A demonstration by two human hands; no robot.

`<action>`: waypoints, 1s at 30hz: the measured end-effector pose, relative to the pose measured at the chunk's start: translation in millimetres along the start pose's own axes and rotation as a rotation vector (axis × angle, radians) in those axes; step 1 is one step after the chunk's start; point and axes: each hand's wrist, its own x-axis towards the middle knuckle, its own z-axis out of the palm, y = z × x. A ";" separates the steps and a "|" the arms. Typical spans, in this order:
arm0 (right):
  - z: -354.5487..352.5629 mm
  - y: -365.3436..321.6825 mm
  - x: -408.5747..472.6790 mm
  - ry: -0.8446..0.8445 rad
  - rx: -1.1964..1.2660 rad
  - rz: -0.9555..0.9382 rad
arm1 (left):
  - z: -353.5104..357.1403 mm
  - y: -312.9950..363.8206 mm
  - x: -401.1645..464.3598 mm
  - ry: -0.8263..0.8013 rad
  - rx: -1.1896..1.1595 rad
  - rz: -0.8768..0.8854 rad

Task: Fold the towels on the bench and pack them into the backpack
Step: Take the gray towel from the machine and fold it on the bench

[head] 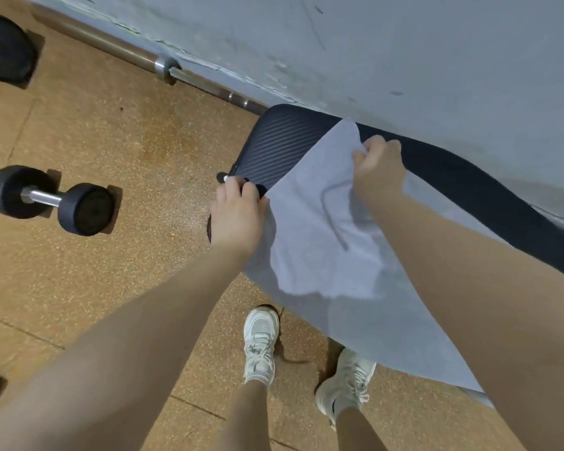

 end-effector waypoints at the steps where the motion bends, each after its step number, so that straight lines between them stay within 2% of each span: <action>1: 4.0 -8.6 -1.6 0.012 0.000 -0.049 | -7.3 -5.8 -0.2 -0.006 -0.047 0.014; 4: 12.1 -42.6 0.8 0.060 0.064 -0.151 | -28.0 -27.4 1.4 -0.045 -0.212 -0.053; 6: 19.4 -66.2 4.0 0.088 0.133 -0.199 | -38.9 -45.5 3.4 0.006 -0.230 -0.106; 9: 35.8 -84.3 -1.8 -0.057 0.233 -0.359 | -47.4 -65.6 8.3 0.054 -0.179 -0.186; 12: 41.1 -71.1 -24.2 -0.202 0.331 -0.394 | -38.1 -64.7 6.6 0.043 -0.013 -0.157; 13: 37.5 -58.2 -33.3 -0.186 0.340 -0.392 | -31.9 -56.9 3.0 0.055 0.006 -0.085; 15: 19.6 -22.9 -53.2 -0.103 0.274 -0.377 | -14.9 -32.1 -9.2 0.083 0.007 0.169; 17: -7.7 22.2 -66.9 -0.038 0.171 -0.297 | 4.6 0.3 -25.2 0.065 -0.028 0.364; 21: -68.3 122.7 -69.4 0.016 -0.115 -0.262 | 43.6 77.9 -54.1 -0.135 -0.154 0.607; 25: -119.5 199.5 -60.3 0.030 -0.205 -0.090 | 68.6 155.6 -80.2 -0.358 -0.125 0.677; 30: -138.5 273.3 -74.7 -0.076 -0.326 0.112 | 95.5 222.0 -104.4 -0.510 0.065 0.537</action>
